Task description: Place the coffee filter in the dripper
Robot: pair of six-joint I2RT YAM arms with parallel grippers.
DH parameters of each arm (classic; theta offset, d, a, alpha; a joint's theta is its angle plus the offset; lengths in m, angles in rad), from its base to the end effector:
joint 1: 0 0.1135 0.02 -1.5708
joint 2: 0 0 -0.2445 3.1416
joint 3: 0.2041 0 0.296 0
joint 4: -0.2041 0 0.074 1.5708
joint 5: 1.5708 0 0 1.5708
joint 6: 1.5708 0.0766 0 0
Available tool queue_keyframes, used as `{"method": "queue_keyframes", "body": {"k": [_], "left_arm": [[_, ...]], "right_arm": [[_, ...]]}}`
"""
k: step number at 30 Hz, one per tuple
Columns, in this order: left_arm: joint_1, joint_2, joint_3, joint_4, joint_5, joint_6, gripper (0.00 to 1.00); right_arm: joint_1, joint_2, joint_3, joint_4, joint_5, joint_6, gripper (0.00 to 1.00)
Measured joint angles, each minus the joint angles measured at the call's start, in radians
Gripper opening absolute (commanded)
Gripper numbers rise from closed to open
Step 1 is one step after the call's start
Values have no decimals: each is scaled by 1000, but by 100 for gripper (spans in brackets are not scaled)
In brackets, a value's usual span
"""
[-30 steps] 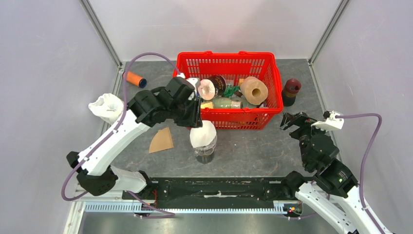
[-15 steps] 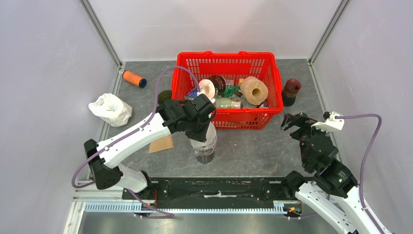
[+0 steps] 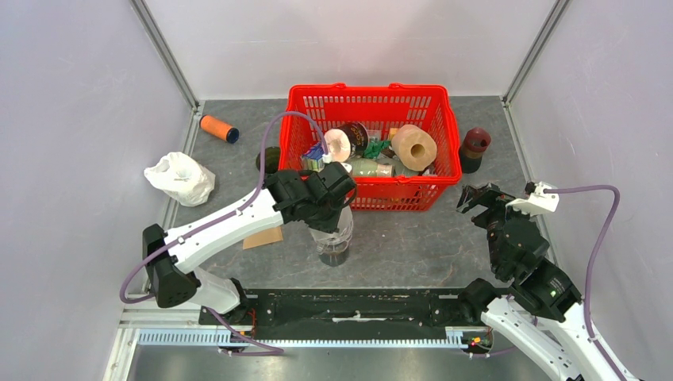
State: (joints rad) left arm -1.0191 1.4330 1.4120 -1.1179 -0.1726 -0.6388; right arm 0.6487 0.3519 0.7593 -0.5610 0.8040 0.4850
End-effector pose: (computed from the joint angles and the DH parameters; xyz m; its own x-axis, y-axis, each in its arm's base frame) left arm 0.1894 -0.2827 0.2738 -0.8599 0.2766 -0.4290 0.3595 0.9248 -0.1244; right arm 0.1596 0.0518 0.3483 -0.0389 0.3764 -0.9256 0.1877 0.9126 0.3633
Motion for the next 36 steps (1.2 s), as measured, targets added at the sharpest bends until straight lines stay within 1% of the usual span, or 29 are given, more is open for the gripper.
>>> {"method": "queue_keyframes", "body": {"k": [17, 19, 23, 26, 32, 36], "left_arm": [[0, 29, -50, 22, 17, -11, 10], [0, 29, -52, 23, 16, -16, 12], [-1, 29, -56, 25, 16, -24, 19], [-4, 29, -56, 26, 16, -27, 20], [-5, 29, -57, 29, 15, -29, 32], [-5, 29, -57, 29, 15, -30, 37]], "right_arm": [[0, -3, 0, -2, 7, 0, 97], [0, -3, -2, -2, 7, 0, 97], [0, -3, -6, -2, 7, 0, 97], [0, -3, -7, -2, 7, 0, 97], [0, -3, -7, -2, 7, 0, 97], [0, -3, -7, -2, 7, 0, 97]]}}
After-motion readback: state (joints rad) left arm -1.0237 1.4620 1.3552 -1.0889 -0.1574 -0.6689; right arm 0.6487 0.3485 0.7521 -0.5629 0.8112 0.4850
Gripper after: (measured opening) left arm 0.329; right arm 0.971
